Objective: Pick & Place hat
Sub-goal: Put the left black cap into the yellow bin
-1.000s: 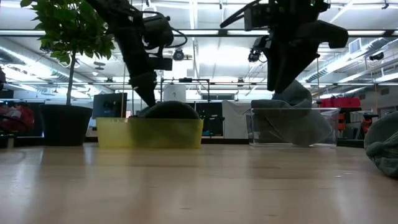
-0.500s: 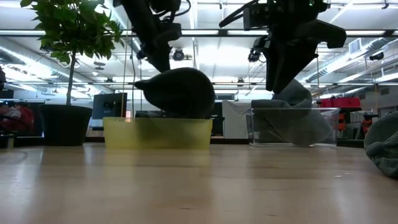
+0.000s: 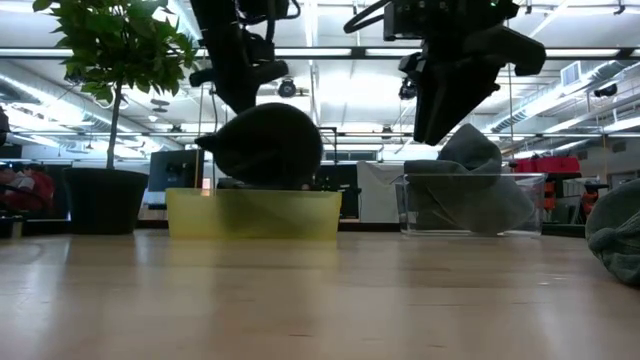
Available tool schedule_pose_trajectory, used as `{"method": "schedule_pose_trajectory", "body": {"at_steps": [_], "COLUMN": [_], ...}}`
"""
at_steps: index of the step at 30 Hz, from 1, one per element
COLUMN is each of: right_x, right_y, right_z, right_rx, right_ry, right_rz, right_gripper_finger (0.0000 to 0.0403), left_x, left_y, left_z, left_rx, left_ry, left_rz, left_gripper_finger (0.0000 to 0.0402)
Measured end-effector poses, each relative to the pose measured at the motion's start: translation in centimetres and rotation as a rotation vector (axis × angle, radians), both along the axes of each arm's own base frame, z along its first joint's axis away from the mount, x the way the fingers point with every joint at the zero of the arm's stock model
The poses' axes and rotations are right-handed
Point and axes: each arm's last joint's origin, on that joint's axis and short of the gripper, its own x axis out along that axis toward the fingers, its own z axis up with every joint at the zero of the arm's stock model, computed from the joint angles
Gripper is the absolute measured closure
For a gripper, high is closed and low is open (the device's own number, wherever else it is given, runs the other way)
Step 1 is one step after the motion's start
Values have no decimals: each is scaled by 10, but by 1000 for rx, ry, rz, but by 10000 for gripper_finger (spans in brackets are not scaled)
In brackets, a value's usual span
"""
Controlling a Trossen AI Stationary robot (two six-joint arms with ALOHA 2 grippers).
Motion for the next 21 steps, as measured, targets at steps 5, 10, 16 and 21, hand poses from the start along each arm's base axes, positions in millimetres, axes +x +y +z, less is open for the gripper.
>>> {"method": "schedule_pose_trajectory", "body": {"at_steps": [5, 10, 16, 21], "right_x": [0, 0, 0, 2], "right_y": [0, 0, 0, 0], "right_z": [0, 0, 0, 1], "right_rx": [-10, -12, -25, -26], "right_ry": [8, 8, 16, 4], "right_rz": [27, 33, 69, 80], "right_gripper_finger": [269, 269, 269, 269], "left_x": [8, 2, -11, -9], "left_y": [-9, -18, -21, -20], "left_z": [-27, -63, -88, -85], "left_rx": [-25, -72, -70, -39], "left_ry": [-173, -239, -153, -123], "left_rz": [70, 149, 142, 95], "left_gripper_finger": [399, 380, 339, 309]}}
